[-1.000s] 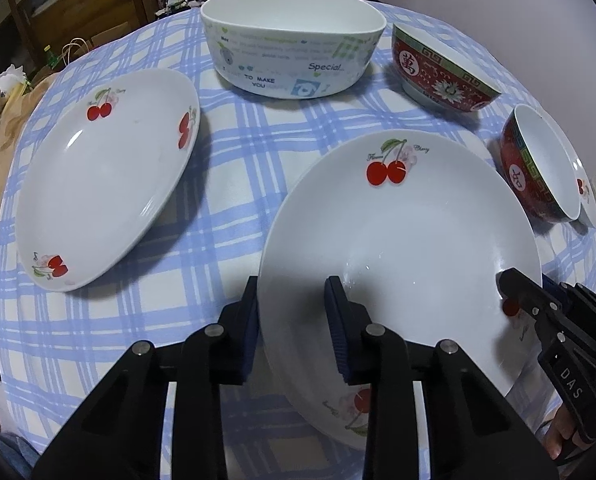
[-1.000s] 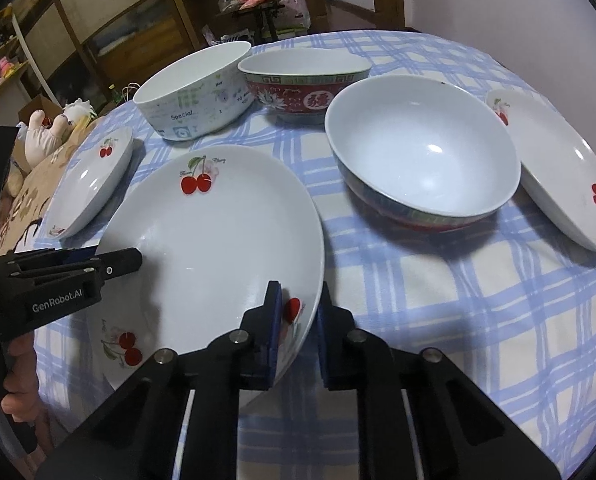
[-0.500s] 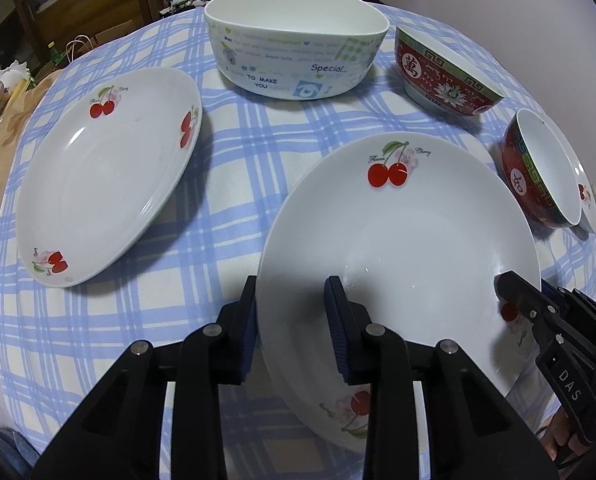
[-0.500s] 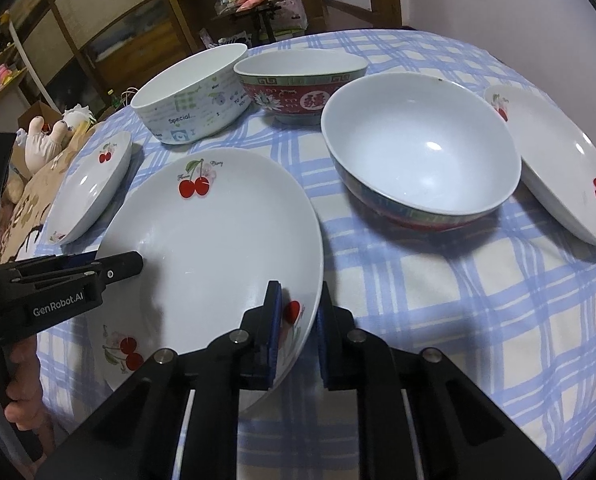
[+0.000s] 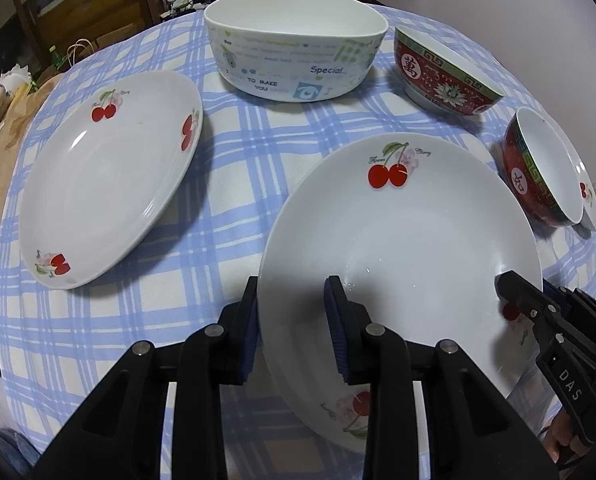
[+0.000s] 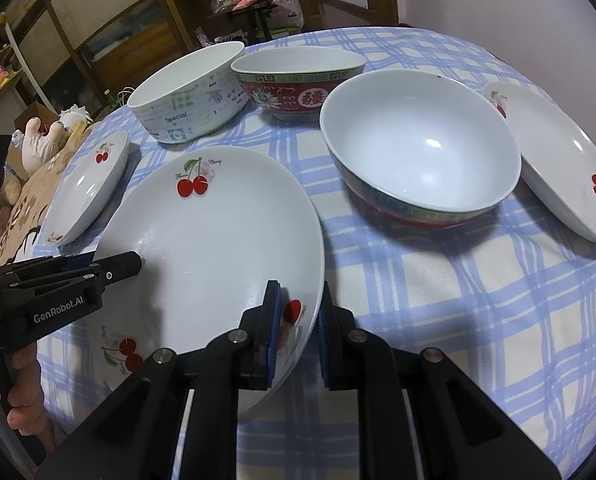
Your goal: Organize plates and bowls
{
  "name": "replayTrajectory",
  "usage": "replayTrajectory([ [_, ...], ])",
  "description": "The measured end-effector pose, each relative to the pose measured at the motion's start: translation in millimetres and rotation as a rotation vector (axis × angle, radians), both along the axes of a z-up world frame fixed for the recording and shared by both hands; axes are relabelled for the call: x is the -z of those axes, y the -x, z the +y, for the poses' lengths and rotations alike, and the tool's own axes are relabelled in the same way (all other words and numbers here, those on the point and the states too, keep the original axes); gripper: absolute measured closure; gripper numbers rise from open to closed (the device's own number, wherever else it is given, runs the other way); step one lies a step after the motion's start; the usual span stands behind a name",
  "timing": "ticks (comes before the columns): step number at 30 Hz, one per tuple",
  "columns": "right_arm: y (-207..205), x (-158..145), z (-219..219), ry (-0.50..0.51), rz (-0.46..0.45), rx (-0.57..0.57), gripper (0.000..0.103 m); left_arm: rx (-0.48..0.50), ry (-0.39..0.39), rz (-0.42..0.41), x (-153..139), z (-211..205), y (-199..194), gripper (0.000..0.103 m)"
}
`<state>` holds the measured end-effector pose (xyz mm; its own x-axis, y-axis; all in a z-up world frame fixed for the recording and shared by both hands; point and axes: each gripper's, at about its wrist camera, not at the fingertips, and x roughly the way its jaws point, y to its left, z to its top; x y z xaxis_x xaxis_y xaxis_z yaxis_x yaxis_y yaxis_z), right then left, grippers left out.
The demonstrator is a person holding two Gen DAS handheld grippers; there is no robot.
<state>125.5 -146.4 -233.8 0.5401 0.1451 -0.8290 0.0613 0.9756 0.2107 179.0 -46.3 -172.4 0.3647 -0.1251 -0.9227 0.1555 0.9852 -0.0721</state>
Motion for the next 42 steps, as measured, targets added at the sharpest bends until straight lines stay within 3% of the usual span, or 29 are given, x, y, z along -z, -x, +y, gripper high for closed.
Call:
replayTrajectory([
  [8,2,-2,-5,-0.031,-0.009,0.016,0.088,-0.021,0.039,0.01,-2,6,-1,0.078],
  [24,7,-10,-7,-0.017,-0.029,0.016,0.088,-0.004,0.014,-0.007,-7,2,6,0.078],
  [42,18,-20,-6,-0.023,-0.049,0.019,0.088,-0.015,0.05,-0.016,-22,8,24,0.079],
])
